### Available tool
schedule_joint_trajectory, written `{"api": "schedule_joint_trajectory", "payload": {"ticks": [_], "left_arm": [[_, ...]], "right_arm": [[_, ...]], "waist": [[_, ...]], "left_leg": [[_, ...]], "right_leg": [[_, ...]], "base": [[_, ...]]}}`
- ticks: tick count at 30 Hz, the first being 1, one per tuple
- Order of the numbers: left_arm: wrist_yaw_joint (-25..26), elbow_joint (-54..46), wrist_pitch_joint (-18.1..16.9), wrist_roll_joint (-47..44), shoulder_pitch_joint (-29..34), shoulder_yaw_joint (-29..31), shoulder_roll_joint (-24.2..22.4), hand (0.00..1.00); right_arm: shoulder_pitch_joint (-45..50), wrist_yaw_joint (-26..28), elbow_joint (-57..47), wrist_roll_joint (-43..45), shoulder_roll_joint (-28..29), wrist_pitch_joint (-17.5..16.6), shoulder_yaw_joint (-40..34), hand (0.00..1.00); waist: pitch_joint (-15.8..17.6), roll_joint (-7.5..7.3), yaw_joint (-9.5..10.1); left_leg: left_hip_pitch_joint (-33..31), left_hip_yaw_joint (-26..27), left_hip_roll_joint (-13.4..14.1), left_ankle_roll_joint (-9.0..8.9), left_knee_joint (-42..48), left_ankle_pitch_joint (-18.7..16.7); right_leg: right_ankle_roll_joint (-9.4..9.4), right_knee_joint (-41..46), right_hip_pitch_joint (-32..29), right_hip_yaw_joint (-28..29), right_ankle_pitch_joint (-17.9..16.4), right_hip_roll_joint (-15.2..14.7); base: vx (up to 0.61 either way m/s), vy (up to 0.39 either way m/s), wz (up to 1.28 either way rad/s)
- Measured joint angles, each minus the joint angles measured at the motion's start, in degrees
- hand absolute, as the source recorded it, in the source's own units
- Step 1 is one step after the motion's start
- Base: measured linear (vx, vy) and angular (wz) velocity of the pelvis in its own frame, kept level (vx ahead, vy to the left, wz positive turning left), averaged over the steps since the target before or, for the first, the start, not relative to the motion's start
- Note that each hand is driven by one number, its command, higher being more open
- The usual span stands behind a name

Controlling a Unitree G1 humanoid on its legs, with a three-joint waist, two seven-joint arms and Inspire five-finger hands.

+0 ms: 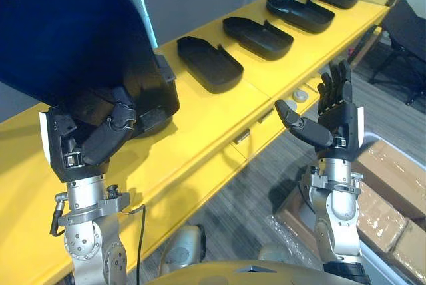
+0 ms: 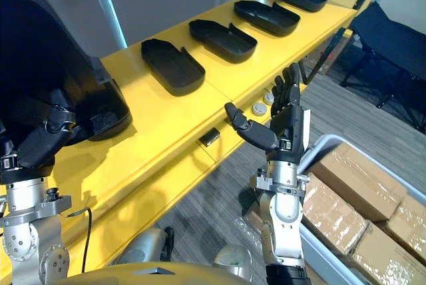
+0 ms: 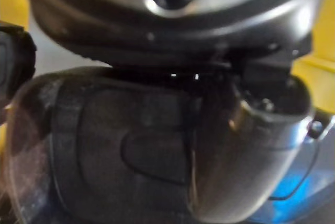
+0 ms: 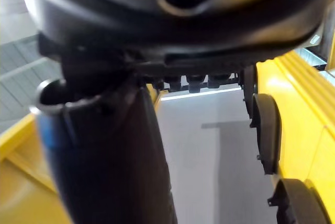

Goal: Walk over and take three plastic housings, then place them on the shelf

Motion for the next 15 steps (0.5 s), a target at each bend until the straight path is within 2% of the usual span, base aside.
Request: {"api": "schedule_joint_trajectory", "payload": {"ticks": [1,3,6,8,9,10,11,12,15], "left_arm": [[0.0,0.0,0.0,-0.1,-0.4,0.2,0.6,0.0],[0.7,0.0,-0.3,-0.5,-2.2,1.1,0.8,0.0],[1.6,0.0,-0.5,-0.5,-4.7,1.6,1.0,0.0],[1.7,0.1,-0.5,-0.6,-6.0,1.3,1.4,0.0],[1.7,0.1,-0.5,-0.7,-6.0,0.8,1.8,0.0],[1.5,0.1,-0.6,-0.7,-5.9,0.4,2.1,0.0],[1.4,0.1,-0.6,-0.7,-5.7,0.3,1.9,0.0],[1.2,0.0,-0.6,-0.7,-4.9,0.3,1.1,0.0],[0.3,0.1,-0.6,-1.8,-3.8,0.9,-0.1,0.0]], "right_arm": [[-0.3,0.1,0.0,-0.9,-0.1,-0.3,-0.1,1.0],[-3.4,1.2,0.0,-1.9,-0.4,-0.9,-0.2,1.0],[-5.8,2.9,-0.6,-1.8,-1.3,-1.8,-1.1,1.0],[-5.8,4.3,-2.6,-1.6,-3.1,-1.8,-2.0,1.0],[-5.6,4.9,-3.6,-1.3,-3.2,-1.8,-2.4,1.0],[-5.5,5.6,-4.8,-0.3,-3.4,-1.8,-2.6,1.0],[-5.6,6.3,-5.2,0.4,-3.7,-1.8,-2.8,1.0],[-5.9,7.5,-5.3,1.2,-5.3,-1.8,-2.9,1.0],[-6.9,10.0,-5.4,2.8,-8.7,-1.2,-3.6,1.0]], "waist": [[0.0,-0.03,0.02],[-0.1,0.15,0.07],[-0.4,-0.01,0.07],[-0.7,-0.46,0.0],[-1.1,-1.15,-0.12],[-1.9,-1.97,-0.02],[-2.3,-1.86,0.24],[-2.9,-0.37,0.35],[-3.5,0.91,0.49]], "left_leg": [[0.8,-0.4,0.0,0.22,-0.5,0.0],[3.5,-1.3,0.7,0.38,-2.4,0.1],[4.1,-2.4,0.8,0.08,-3.3,0.0],[4.4,-4.1,-0.1,-1.1,-3.4,-0.7],[4.3,-5.0,-0.9,-1.65,-3.3,-1.1],[3.6,-6.1,-1.6,-2.94,-2.9,-2.1],[3.3,-6.4,-1.4,-3.74,-2.5,-3.0],[2.4,-6.6,0.5,-4.4,-1.7,-3.8],[2.2,-5.7,4.2,-5.57,-1.7,-3.5]], "right_leg": [[0.33,1.0,-0.4,-0.1,-2.1,0.1],[1.72,-5.1,-0.6,-0.4,-7.2,3.9],[2.19,-16.4,-0.8,0.7,-7.4,7.1],[3.95,-23.9,-0.3,3.0,-4.6,8.2],[3.91,-25.4,0.3,3.4,-1.2,7.9],[5.05,-27.4,1.9,2.4,-0.6,7.4],[6.01,-29.3,2.9,2.0,-1.2,7.5],[5.54,-31.9,4.3,-0.4,-0.3,9.0],[4.27,-34.2,6.3,-2.6,0.6,11.8]], "base": [[0.36,0.078,0.35],[0.25,0.041,0.23],[0.13,-0.026,0.26],[0.1,-0.105,0.48],[0.11,-0.247,0.65],[0.09,-0.236,0.52],[0.1,-0.271,0.52],[0.06,-0.144,0.35],[0.05,-0.173,0.29]]}}
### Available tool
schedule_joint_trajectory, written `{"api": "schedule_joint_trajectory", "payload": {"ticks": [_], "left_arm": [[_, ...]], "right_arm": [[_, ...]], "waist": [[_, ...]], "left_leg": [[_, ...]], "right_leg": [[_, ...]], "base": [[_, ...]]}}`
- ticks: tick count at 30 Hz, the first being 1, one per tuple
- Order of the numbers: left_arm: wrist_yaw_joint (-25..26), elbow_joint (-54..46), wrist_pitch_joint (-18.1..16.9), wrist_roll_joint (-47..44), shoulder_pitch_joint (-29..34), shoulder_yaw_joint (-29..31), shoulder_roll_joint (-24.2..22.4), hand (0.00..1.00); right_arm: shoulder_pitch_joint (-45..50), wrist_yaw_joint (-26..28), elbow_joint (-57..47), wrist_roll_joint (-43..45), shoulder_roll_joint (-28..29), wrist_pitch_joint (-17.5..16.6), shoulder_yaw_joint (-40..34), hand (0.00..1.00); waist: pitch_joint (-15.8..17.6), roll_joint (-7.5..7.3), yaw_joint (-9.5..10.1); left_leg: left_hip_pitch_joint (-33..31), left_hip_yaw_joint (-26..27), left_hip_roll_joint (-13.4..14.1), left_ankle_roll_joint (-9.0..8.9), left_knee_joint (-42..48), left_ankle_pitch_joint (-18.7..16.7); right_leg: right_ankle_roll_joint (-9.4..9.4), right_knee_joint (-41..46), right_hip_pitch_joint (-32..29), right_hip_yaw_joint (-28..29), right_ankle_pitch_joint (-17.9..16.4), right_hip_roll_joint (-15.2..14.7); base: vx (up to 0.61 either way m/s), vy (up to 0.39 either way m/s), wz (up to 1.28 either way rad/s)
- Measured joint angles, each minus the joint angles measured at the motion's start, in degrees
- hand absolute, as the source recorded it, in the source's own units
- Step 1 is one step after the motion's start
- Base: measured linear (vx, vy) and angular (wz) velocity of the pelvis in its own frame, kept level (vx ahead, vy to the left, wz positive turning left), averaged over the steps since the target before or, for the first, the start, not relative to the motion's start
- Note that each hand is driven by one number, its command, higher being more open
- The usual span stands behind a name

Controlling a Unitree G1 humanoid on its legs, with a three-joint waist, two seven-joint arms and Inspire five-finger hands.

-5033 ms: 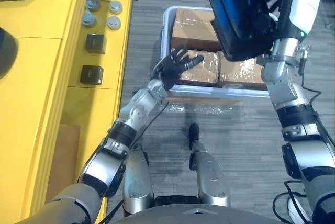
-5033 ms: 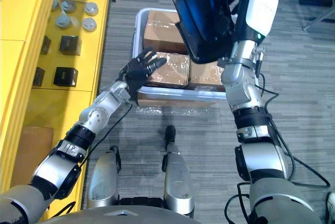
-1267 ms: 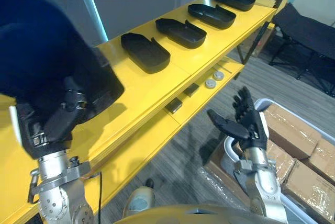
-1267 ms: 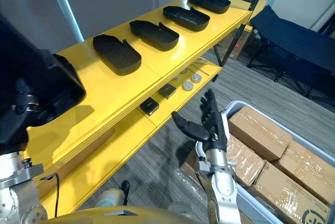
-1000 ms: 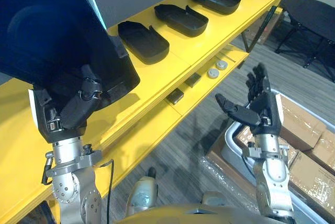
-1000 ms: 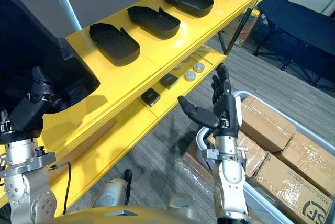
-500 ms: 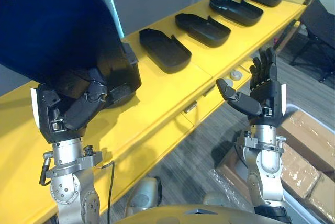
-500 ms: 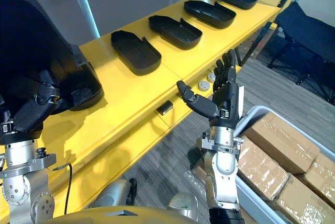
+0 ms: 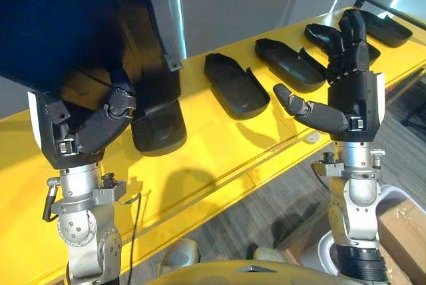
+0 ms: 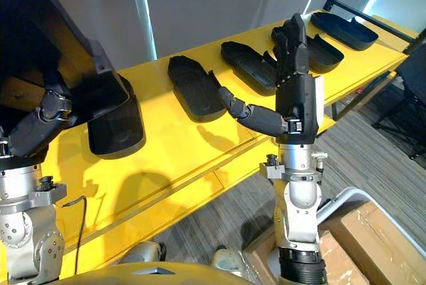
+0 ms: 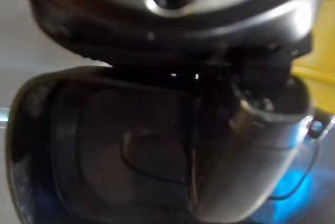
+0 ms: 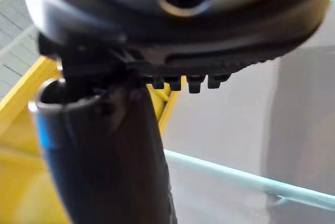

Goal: Walk over and take three plastic housings, then place them on the shelf

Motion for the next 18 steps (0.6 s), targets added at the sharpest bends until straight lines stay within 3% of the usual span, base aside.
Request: {"api": "schedule_joint_trajectory", "payload": {"ticks": [2,4,9,12,18], "left_arm": [[-0.5,0.0,0.0,-1.3,0.6,-0.1,-1.0,0.0],[-1.9,0.2,0.0,-2.4,0.7,-0.5,-2.0,0.0],[-3.7,0.2,-0.4,-6.1,1.0,-2.5,-2.1,0.0],[-2.9,0.2,-0.4,-4.9,1.1,-4.3,-2.1,0.0],[1.9,0.2,1.6,-2.2,4.8,-5.0,-3.2,0.0]], "right_arm": [[-0.2,0.2,-0.2,0.0,-1.0,0.2,-0.5,1.0],[1.2,0.1,-0.8,0.5,-0.6,1.3,-3.4,1.0],[7.5,0.3,-2.8,3.2,4.2,1.5,-6.5,1.0],[9.4,1.6,-3.2,5.6,7.1,1.4,-5.0,1.0],[9.5,2.9,-3.2,5.6,8.3,1.4,1.7,1.0]], "waist": [[0.0,0.09,-0.24],[0.0,0.05,-0.72],[-0.3,-0.53,-2.11],[-0.7,-1.37,-2.39],[-0.6,-1.27,-2.65]], "left_leg": [[-0.4,0.6,0.7,-0.18,0.0,0.2],[-0.7,4.6,1.5,0.42,-0.7,1.2],[-0.1,8.0,0.3,1.24,-3.6,3.5],[1.6,8.6,-1.7,1.62,-5.4,4.0],[1.1,9.6,-1.9,1.57,-7.8,6.4]], "right_leg": [[-0.25,-0.5,0.6,-1.1,0.0,0.4],[-0.46,-0.5,1.1,-2.7,-0.1,-0.5],[-0.77,1.3,1.3,-4.1,-0.5,-3.5],[-0.35,1.8,2.1,-4.0,-1.3,-5.3],[-0.27,0.4,2.1,-5.1,-1.2,-5.9]], "base": [[0.03,-0.094,0.23],[0.0,-0.015,0.37],[-0.02,0.067,0.28],[-0.03,0.085,0.05],[-0.04,0.025,0.17]]}}
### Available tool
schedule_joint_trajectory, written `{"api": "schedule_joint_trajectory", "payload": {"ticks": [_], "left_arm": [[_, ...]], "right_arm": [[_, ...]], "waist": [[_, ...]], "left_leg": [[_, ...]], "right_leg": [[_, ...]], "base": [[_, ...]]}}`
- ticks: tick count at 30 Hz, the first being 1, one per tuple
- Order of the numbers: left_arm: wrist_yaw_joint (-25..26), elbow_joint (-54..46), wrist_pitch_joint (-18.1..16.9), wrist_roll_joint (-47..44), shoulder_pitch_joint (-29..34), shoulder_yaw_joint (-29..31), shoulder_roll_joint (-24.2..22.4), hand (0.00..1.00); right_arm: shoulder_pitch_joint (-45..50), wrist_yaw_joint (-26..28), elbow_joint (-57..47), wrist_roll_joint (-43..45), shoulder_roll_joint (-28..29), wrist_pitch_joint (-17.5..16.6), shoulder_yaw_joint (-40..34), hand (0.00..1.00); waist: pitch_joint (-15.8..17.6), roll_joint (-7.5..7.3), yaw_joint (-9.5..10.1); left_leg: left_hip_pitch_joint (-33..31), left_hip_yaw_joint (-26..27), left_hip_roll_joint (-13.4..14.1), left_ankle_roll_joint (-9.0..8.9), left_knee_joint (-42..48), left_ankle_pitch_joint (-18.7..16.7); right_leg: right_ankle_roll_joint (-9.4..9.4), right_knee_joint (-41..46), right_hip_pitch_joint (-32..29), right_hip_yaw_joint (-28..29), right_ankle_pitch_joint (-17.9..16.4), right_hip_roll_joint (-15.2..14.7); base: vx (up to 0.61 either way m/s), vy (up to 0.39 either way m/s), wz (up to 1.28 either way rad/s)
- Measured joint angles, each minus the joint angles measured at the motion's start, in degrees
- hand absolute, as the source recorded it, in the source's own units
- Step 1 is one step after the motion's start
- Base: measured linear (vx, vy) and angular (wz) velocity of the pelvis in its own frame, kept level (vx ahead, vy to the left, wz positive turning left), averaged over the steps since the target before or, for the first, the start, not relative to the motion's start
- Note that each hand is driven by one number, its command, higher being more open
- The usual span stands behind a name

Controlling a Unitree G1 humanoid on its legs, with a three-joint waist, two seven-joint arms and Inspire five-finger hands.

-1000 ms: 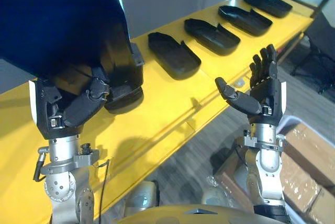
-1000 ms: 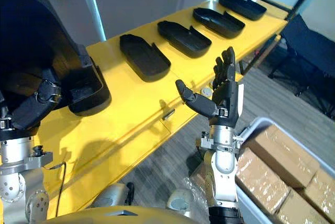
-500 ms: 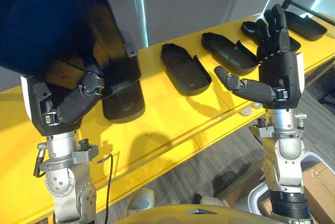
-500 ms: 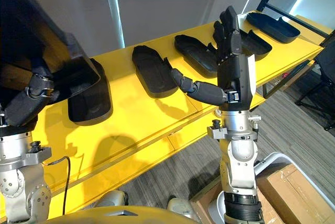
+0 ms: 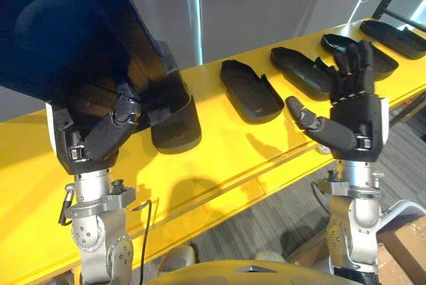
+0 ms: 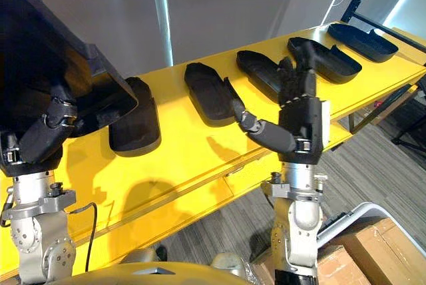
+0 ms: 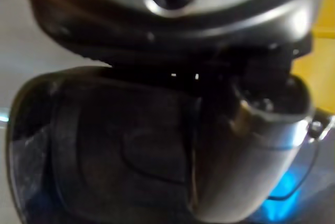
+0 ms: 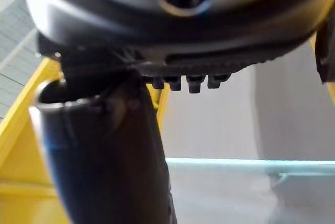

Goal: Walk over and take three plastic housings, then place them on the shelf

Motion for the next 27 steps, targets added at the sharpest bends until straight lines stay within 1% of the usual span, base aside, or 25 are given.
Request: {"api": "schedule_joint_trajectory", "payload": {"ticks": [1,2,3,4,5,6,7,8,9,10,11,12,13,15,16,17,18,19,20,21,22,24,25,26,27], "left_arm": [[0.9,0.1,1.0,0.0,0.9,0.0,-0.4,0.0],[1.0,0.5,1.8,-0.2,1.0,0.2,-0.6,0.0],[0.7,1.0,2.8,-0.1,0.9,0.3,-0.6,0.0],[0.3,1.6,3.0,-0.1,0.8,0.3,-0.6,0.0],[-0.7,2.9,3.4,-0.2,0.8,0.3,-0.6,0.0],[-1.3,3.8,3.9,-0.3,0.9,0.3,-0.9,0.0],[-1.5,3.9,4.4,-0.4,1.1,0.4,-0.9,0.0],[-1.6,4.0,4.9,-0.5,2.1,0.5,-0.8,0.0],[-1.8,4.0,4.9,-0.5,3.1,0.7,-0.8,0.0],[-1.9,4.0,5.0,-0.5,3.4,0.7,-0.8,0.0],[-1.9,4.0,5.3,-0.6,3.8,0.8,-0.9,0.0],[-1.9,4.0,5.3,-0.6,4.2,0.7,-0.9,0.0],[-2.0,4.0,5.4,-0.5,4.2,0.6,-0.9,0.0],[-2.5,3.9,5.4,0.0,3.9,-0.3,-0.8,0.0],[-2.7,3.9,5.4,0.3,3.6,-0.7,-0.7,0.0],[-2.9,3.9,5.7,1.8,2.5,-1.9,-0.5,0.0],[-3.1,3.9,5.7,1.8,1.6,-2.9,0.0,0.0],[-3.4,3.9,5.7,1.8,0.4,-4.0,0.5,0.0],[-3.5,3.9,5.7,1.7,0.0,-4.4,0.6,0.0],[-4.0,3.9,5.8,1.5,-0.5,-5.3,0.6,0.0],[-4.9,3.9,5.8,1.3,-0.8,-6.2,0.6,0.0],[-5.2,3.9,5.8,1.2,-0.4,-6.9,0.6,0.0],[-4.8,3.9,5.8,1.2,0.0,-6.9,0.7,0.0],[-4.4,3.9,5.8,1.1,0.1,-6.9,0.7,0.0],[-3.6,3.9,5.8,1.0,0.3,-6.7,0.6,0.0]], "right_arm": [[0.2,0.6,0.0,0.0,0.1,0.0,0.4,1.0],[0.5,0.6,0.1,-0.2,0.2,0.1,0.3,1.0],[1.2,0.0,0.1,-0.2,0.1,0.2,0.0,1.0],[1.6,-0.4,0.2,-0.3,0.1,0.2,-0.6,1.0],[1.8,-1.5,1.2,-0.4,-0.3,0.3,-1.4,1.0],[1.3,-2.6,2.4,-1.0,-1.2,0.6,-2.2,1.0],[0.9,-3.0,3.1,-1.3,-1.7,0.7,-2.5,1.0],[0.2,-3.4,4.2,-1.4,-2.5,0.9,-2.6,1.0],[-0.1,-3.8,4.2,-1.4,-2.5,0.9,-2.6,1.0],[-0.3,-4.0,4.2,-1.4,-2.5,0.9,-2.5,1.0],[-0.4,-4.5,4.1,-1.5,-2.4,0.8,-2.5,1.0],[-0.2,-5.3,4.1,-2.1,-2.0,0.8,-2.5,1.0],[-0.2,-5.8,4.1,-2.7,-1.8,0.8,-2.6,1.0],[0.5,-7.2,4.1,-2.9,-0.5,0.8,-2.7,1.0],[0.7,-7.6,4.0,-2.9,0.0,0.8,-2.9,1.0],[2.1,-8.1,3.7,-2.9,0.9,0.6,-3.5,1.0],[3.4,-8.5,3.4,-3.0,1.4,0.6,-3.7,1.0],[5.0,-8.7,2.6,-3.3,2.3,0.6,-3.7,1.0],[5.6,-9.1,2.1,-3.7,2.6,0.6,-3.7,1.0],[7.1,-10.3,1.1,-4.9,2.8,0.6,-3.5,1.0],[8.0,-10.8,0.4,-5.8,2.8,0.5,-3.4,1.0],[8.3,-10.7,0.3,-5.8,2.8,0.5,-3.1,1.0],[8.3,-10.2,0.3,-5.8,2.7,0.3,-2.9,1.0],[8.3,-9.8,0.3,-5.6,2.6,0.0,-2.9,1.0],[8.2,-8.7,0.3,-5.0,2.1,-0.6,-2.8,1.0]], "waist": [[0.0,0.06,-0.39],[0.1,0.21,-0.85],[0.2,0.34,-1.12],[0.2,0.54,-1.08],[0.4,1.0,-0.71],[0.9,2.18,-0.37],[1.3,2.63,-0.12],[1.4,2.89,0.52],[1.4,2.55,0.81],[1.2,2.23,0.76],[1.3,1.72,0.74],[1.4,1.59,0.58],[1.5,1.51,0.45],[1.6,1.26,-0.85],[1.6,1.16,-1.03],[1.7,1.06,-1.23],[1.7,0.96,-1.39],[1.7,0.84,-2.08],[1.7,0.85,-2.65],[1.7,1.0,-3.67],[1.7,1.12,-4.0],[1.8,1.14,-3.57],[1.8,1.18,-3.53],[2.0,1.25,-3.45],[2.3,1.4,-2.86]], "left_leg": [[-0.8,-1.2,-0.5,0.02,-0.7,0.9],[-1.7,0.6,0.6,0.9,-0.7,0.4],[-2.4,4.7,2.9,1.05,-0.6,0.4],[-2.9,7.4,4.4,1.53,-0.3,0.8],[-3.3,11.4,6.6,2.15,0.2,1.3],[-3.9,12.0,7.7,2.25,1.3,3.0],[-4.0,11.4,7.8,1.41,1.6,3.4],[-3.8,10.7,7.2,0.64,1.2,3.9],[-3.6,10.7,6.4,0.72,-0.1,4.1],[-3.5,10.8,5.7,0.39,-1.3,4.4],[-2.3,11.1,4.8,0.25,-4.3,6.1],[-1.2,11.3,4.2,0.17,-7.0,7.9],[-0.8,11.4,4.1,-0.03,-7.9,8.9],[-0.7,11.5,4.2,-0.23,-9.1,9.8],[-0.4,11.7,4.1,-0.22,-9.7,10.1],[0.0,11.8,4.1,-0.15,-10.9,10.7],[0.2,11.9,3.9,-0.52,-12.3,11.1],[0.2,11.5,3.6,-0.17,-14.0,11.9],[0.2,10.9,3.3,0.07,-14.7,12.4],[0.4,9.8,3.0,0.22,-16.0,13.4],[0.2,8.9,2.8,0.35,-16.8,14.2],[0.2,8.7,2.9,0.26,-16.6,15.0],[0.2,8.4,3.0,0.13,-15.8,15.0],[0.1,8.0,3.1,-0.07,-15.0,14.6],[-0.5,7.7,3.4,-0.3,-12.3,13.3]], "right_leg": [[0.0,-0.5,0.4,-2.3,0.0,0.0],[0.05,-1.0,1.1,-4.6,0.1,0.1],[0.28,-1.3,1.9,-7.3,0.3,0.2],[0.33,-1.2,2.3,-8.7,0.3,0.3],[0.21,-0.8,2.7,-10.1,0.2,0.4],[-0.44,0.7,2.7,-10.0,-0.3,0.8],[-0.99,1.8,2.5,-9.6,-0.6,0.8],[-1.85,4.3,1.2,-8.0,-1.8,0.3],[-2.09,6.5,-0.2,-6.3,-3.4,-0.6],[-1.96,7.0,-0.8,-5.7,-4.1,-1.1],[-1.59,7.0,-1.1,-4.8,-4.7,-1.8],[-1.52,6.1,-0.9,-4.8,-4.6,-1.9],[-1.14,5.5,-0.7,-4.8,-4.4,-1.9],[0.52,3.4,0.1,-4.5,-3.3,-1.5],[0.75,3.0,0.3,-4.5,-3.1,-1.5],[0.62,1.9,0.5,-4.4,-2.5,-1.2],[0.62,1.3,0.6,-4.4,-2.4,-1.1],[-0.25,1.1,0.5,-4.1,-3.1,-0.9],[-0.69,1.1,0.4,-3.5,-4.0,-0.7],[-0.81,1.2,0.2,-2.2,-5.0,0.0],[-0.83,1.8,-0.4,-1.6,-5.4,0.3],[-0.35,2.9,-0.7,-1.4,-5.1,0.5],[-0.33,3.7,-0.6,-0.1,-5.1,0.6],[-0.36,4.0,-0.4,0.6,-5.1,0.8],[-0.56,4.8,-0.3,1.7,-5.4,1.0]], "base": [[-0.01,-0.07,0.81],[0.0,-0.079,1.18],[0.01,-0.073,1.11],[0.04,-0.045,1.16],[0.04,-0.011,1.05],[0.04,0.025,0.88],[0.01,0.068,0.53],[-0.04,0.091,0.23],[-0.05,0.074,0.18],[-0.05,0.037,0.17],[0.0,-0.02,0.11],[0.0,0.0,0.0],[0.02,-0.036,-0.06],[0.01,-0.014,-0.06],[-0.03,0.005,-0.05],[-0.04,0.018,-0.02],[-0.06,0.023,0.07],[-0.05,0.018,0.2],[-0.04,0.004,0.41],[-0.02,-0.011,0.5],[-0.01,-0.014,0.43],[0.01,-0.018,0.15],[0.02,-0.02,0.09],[0.01,-0.015,0.06],[0.0,0.0,0.0]]}}
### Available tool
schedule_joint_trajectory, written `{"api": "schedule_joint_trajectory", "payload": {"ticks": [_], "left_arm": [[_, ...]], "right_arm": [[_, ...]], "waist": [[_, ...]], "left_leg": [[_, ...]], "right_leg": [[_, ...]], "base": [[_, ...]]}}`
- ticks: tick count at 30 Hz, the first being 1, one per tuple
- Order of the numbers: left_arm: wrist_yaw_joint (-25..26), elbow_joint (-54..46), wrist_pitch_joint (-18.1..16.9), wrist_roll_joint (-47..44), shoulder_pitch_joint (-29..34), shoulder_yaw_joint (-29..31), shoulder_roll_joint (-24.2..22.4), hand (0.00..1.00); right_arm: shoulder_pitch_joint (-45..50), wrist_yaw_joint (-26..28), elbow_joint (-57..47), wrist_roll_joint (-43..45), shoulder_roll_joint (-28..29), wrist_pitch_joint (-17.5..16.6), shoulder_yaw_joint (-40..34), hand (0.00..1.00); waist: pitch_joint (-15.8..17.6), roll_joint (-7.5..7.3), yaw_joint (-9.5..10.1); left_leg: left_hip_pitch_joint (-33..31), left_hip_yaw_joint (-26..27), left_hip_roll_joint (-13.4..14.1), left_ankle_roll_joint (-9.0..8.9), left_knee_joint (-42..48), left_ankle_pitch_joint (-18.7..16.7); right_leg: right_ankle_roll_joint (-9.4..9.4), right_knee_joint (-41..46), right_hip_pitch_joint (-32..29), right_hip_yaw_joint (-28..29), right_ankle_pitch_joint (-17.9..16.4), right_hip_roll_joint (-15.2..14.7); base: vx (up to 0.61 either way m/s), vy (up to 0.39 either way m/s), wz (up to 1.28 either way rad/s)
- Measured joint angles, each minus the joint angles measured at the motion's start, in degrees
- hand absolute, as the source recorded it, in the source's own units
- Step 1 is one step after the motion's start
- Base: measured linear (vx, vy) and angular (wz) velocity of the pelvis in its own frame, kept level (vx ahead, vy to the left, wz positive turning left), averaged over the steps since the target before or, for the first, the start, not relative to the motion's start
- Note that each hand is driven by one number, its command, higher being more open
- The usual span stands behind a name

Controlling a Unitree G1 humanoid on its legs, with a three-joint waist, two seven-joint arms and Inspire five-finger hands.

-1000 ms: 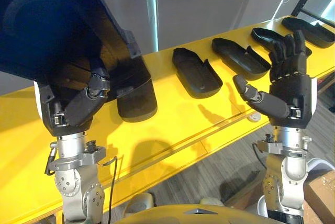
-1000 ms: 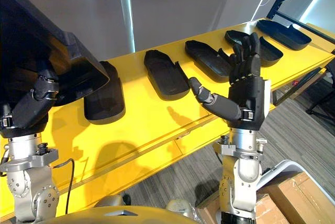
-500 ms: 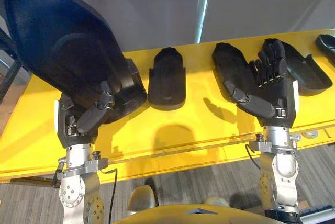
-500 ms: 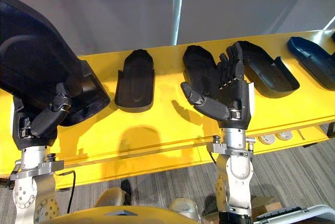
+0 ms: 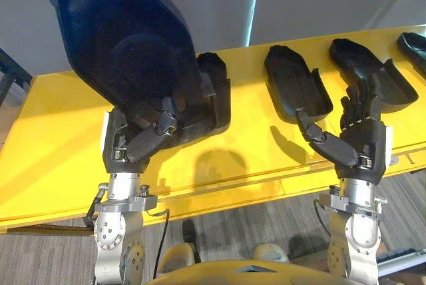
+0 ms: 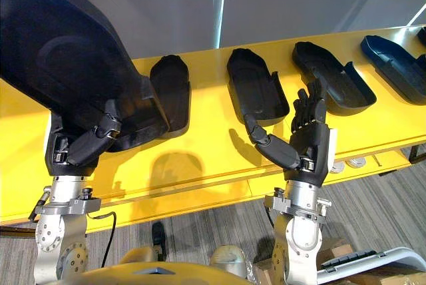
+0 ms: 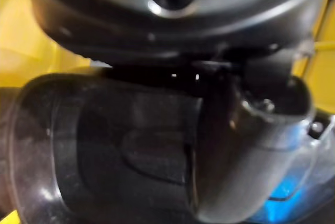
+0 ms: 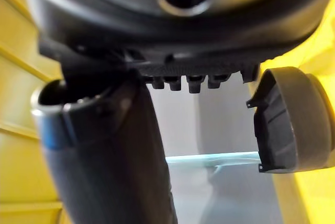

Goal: Walk over and take three plastic housings, then place them on the shelf

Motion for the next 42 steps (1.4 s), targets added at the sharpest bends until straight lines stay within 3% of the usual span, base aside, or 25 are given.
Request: {"api": "schedule_joint_trajectory", "payload": {"ticks": [4,7,9,11,13,14,15,16,17,18,19,20,21,22,23,26,27,31,37,40,42], "left_arm": [[1.2,0.0,-0.2,0.0,1.3,1.2,-1.0,0.0],[1.2,0.2,-0.2,0.0,1.8,1.3,-1.1,0.0],[1.8,1.3,-0.2,0.0,1.8,1.4,-1.1,0.0],[1.9,2.6,-0.4,-0.1,1.8,2.2,-1.2,0.0],[1.9,3.9,-0.4,-0.1,1.8,2.8,-1.6,0.0],[1.9,3.9,-0.4,0.0,1.8,2.8,-1.5,0.0],[0.7,4.0,-0.4,0.4,1.1,3.3,-1.0,0.0],[0.1,4.2,-0.4,1.3,0.4,4.0,-0.4,0.0],[-0.1,4.8,-0.4,3.1,-1.1,4.4,0.0,0.0],[-0.5,5.1,-0.4,3.9,-2.0,4.6,0.4,0.0],[-1.1,6.0,-0.4,5.4,-3.9,4.5,2.0,0.0],[-1.4,6.2,-0.4,6.3,-4.7,4.5,3.0,0.0],[-1.5,6.2,-0.4,7.9,-5.7,4.5,4.5,0.0],[-1.8,6.2,-0.4,9.5,-7.2,4.5,6.5,0.0],[-2.6,6.2,-0.4,9.5,-8.9,4.5,7.7,0.0],[-3.6,6.1,-0.4,8.2,-11.6,5.0,7.7,0.0],[-3.1,6.1,-0.3,6.9,-11.4,5.0,7.5,0.0],[-0.6,6.1,0.1,7.4,-11.1,4.5,6.1,0.0],[1.6,5.9,0.3,7.3,-6.1,4.3,3.0,0.0],[2.6,5.2,2.3,6.8,-5.2,5.0,2.6,0.0],[2.4,5.1,4.0,6.5,-5.1,5.1,1.2,0.0]], "right_arm": [[-2.7,2.5,0.3,0.5,-2.6,-1.1,0.7,1.0],[-4.1,3.4,0.3,2.6,-3.1,-2.1,0.5,1.0],[-5.3,2.4,0.3,2.8,-3.3,-2.4,0.1,1.0],[-8.0,2.2,0.3,5.6,-3.1,-2.5,0.9,1.0],[-10.5,1.9,0.3,7.4,-3.0,-2.9,2.2,1.0],[-10.8,1.9,0.3,7.4,-3.0,-3.0,2.3,1.0],[-12.2,1.0,0.9,6.8,-2.0,-3.4,2.8,1.0],[-12.6,0.0,1.8,5.9,-1.1,-3.4,3.4,1.0],[-12.6,-0.6,2.3,5.0,-1.2,-3.4,4.3,1.0],[-12.6,-1.1,2.7,3.9,-1.2,-3.4,4.6,1.0],[-12.6,-2.1,3.5,2.5,-1.1,-3.4,5.5,1.0],[-12.6,-2.5,3.9,1.9,-0.9,-3.4,6.0,1.0],[-12.4,-2.8,4.1,1.5,-0.2,-3.4,6.6,1.0],[-12.3,-2.9,4.1,1.3,0.7,-3.4,7.2,1.0],[-12.3,-3.1,4.0,0.7,0.7,-3.4,7.3,1.0],[-12.9,-3.2,3.9,-2.1,-0.1,-3.4,7.2,1.0],[-12.7,-3.1,4.0,-2.9,-0.1,-3.4,7.2,1.0],[-10.8,-2.1,4.0,-2.5,-0.1,-3.4,4.9,1.0],[-8.8,0.2,1.0,-2.6,-0.3,-3.4,-0.4,1.0],[-7.4,1.9,-2.6,-1.1,-0.6,-3.4,-1.3,1.0],[-6.5,2.5,-2.9,-0.6,-0.7,-3.3,-1.3,1.0]], "waist": [[0.6,0.6,0.7],[1.3,0.71,0.39],[1.5,0.8,0.42],[1.4,1.33,0.56],[0.7,2.73,0.71],[0.6,2.87,0.7],[1.1,2.89,0.84],[1.2,1.55,0.87],[1.4,1.16,1.16],[1.6,1.32,1.4],[1.8,1.81,2.03],[1.9,2.0,2.09],[1.8,2.15,1.99],[1.6,2.44,1.74],[0.8,1.68,1.68],[0.5,1.25,2.16],[0.5,1.37,2.17],[0.2,0.92,1.71],[0.2,0.84,0.63],[0.2,0.77,0.44],[0.0,1.18,0.29]], "left_leg": [[-3.2,-0.6,1.9,-0.16,7.1,-3.1],[-4.9,0.1,3.0,1.59,9.0,-4.5],[-8.3,0.5,4.1,4.32,17.2,-6.7],[-9.6,-1.9,5.5,3.67,23.8,-9.2],[-9.1,-5.5,7.1,0.1,26.0,-13.1],[-9.1,-5.6,7.1,-0.61,26.0,-13.7],[-9.0,-3.9,5.4,-3.72,27.2,-16.5],[-9.6,-2.3,3.5,-2.23,28.7,-17.7],[-10.4,-1.3,2.3,-1.33,30.1,-18.9],[-10.8,-1.0,2.0,-0.94,30.4,-19.5],[-11.4,-0.4,1.6,0.13,30.3,-20.0],[-11.4,0.0,1.5,0.51,29.8,-20.0],[-11.2,0.9,1.5,0.96,28.3,-19.8],[-11.2,1.2,1.3,1.8,25.4,-19.0],[-10.7,1.4,0.5,1.82,21.2,-17.8],[-9.1,2.3,-1.6,2.45,14.4,-13.6],[-8.5,2.4,-2.5,3.92,13.3,-10.4],[-8.0,2.8,-3.7,5.75,11.5,-7.5],[-5.9,1.6,-2.8,3.94,7.0,-4.0],[-3.9,2.0,-2.8,2.64,3.3,-1.9],[-3.1,2.3,-2.5,2.55,0.6,-0.3]], "right_leg": [[0.55,1.3,-0.1,0.2,-1.3,0.8],[0.33,3.1,-0.1,-2.3,-2.3,0.1],[0.24,4.6,-0.6,-3.4,-2.9,-1.6],[1.22,5.7,-1.4,-2.1,-2.9,-3.3],[3.2,6.6,-3.0,0.3,-2.0,-4.9],[3.4,6.7,-3.2,0.5,-1.8,-5.1],[5.94,5.8,-3.2,2.5,-0.3,-7.2],[7.36,3.1,-2.6,3.6,2.1,-9.2],[7.55,0.1,-2.0,4.4,5.8,-10.0],[7.22,-0.9,-2.0,4.9,8.0,-10.2],[4.71,-2.4,-2.3,6.0,12.4,-10.2],[2.48,-2.8,-2.5,6.1,14.5,-10.1],[0.29,-3.4,-2.8,6.2,15.8,-9.6],[-0.4,-3.2,-2.8,6.8,13.9,-7.2],[-0.35,-2.4,-3.0,7.1,11.6,-4.1],[-1.2,-1.3,-3.0,6.3,5.7,0.6],[-1.66,-1.6,-2.5,5.7,4.5,0.3],[-1.52,-4.3,-1.6,5.7,4.4,-0.4],[-0.78,-5.2,-0.3,5.4,4.0,1.1],[0.66,-5.4,0.1,5.4,2.2,1.1],[0.36,-5.3,-0.3,5.1,2.0,1.8]], "base": [[-0.08,-0.05,0.02],[-0.11,-0.005,0.36],[-0.11,0.088,0.21],[-0.05,0.219,-0.19],[-0.03,0.389,-0.33],[0.01,0.467,-0.3],[0.01,0.484,-0.32],[-0.01,0.555,-0.36],[-0.05,0.442,-0.22],[-0.1,0.448,-0.13],[-0.1,0.366,-0.04],[-0.12,0.437,0.04],[-0.07,0.302,0.3],[-0.03,0.3,0.55],[0.02,0.155,0.63],[0.04,0.073,0.26],[0.02,0.056,-0.14],[0.06,0.009,0.02],[-0.03,-0.102,0.05],[-0.11,-0.101,-0.08],[-0.14,-0.049,0.02]]}}
